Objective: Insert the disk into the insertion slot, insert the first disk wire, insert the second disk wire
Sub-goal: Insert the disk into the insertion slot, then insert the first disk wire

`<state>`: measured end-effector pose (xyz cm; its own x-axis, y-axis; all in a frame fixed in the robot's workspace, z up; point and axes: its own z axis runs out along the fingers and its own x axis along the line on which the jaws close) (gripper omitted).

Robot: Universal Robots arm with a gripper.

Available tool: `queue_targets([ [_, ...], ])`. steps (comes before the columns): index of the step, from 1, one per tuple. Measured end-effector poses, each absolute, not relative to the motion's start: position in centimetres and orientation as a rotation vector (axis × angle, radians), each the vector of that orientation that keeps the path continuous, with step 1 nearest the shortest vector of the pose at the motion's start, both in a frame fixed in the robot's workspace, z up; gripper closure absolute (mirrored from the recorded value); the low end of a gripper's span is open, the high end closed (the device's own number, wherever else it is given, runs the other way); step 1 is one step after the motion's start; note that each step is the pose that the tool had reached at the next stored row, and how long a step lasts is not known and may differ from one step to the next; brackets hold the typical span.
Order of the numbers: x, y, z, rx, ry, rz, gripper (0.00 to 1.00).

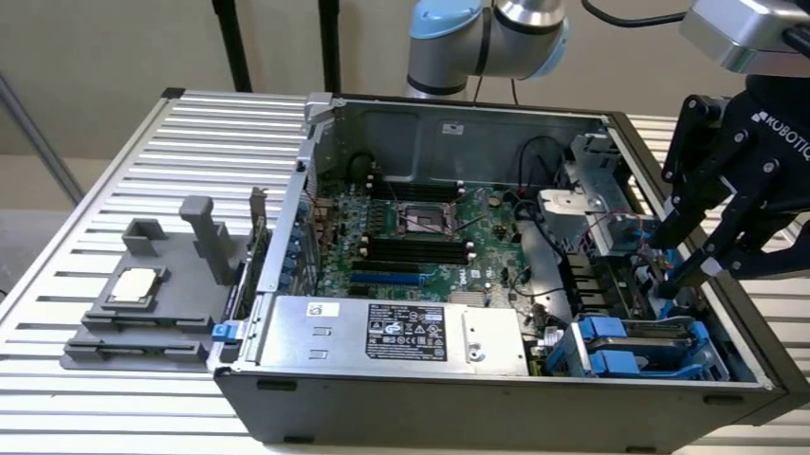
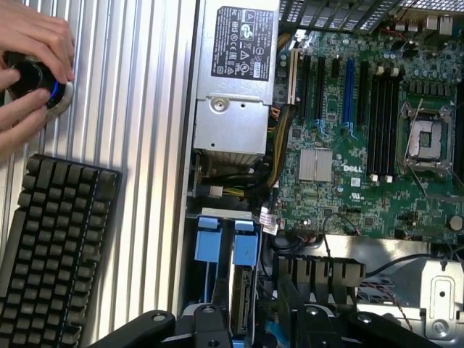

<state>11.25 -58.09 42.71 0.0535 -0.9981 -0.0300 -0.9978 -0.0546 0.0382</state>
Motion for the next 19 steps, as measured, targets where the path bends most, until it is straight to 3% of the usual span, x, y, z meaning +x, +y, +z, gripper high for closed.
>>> queue_targets([
  [19, 12.14, -58.09, 42.65, 2.276, -2.153, -0.077, 0.60],
])
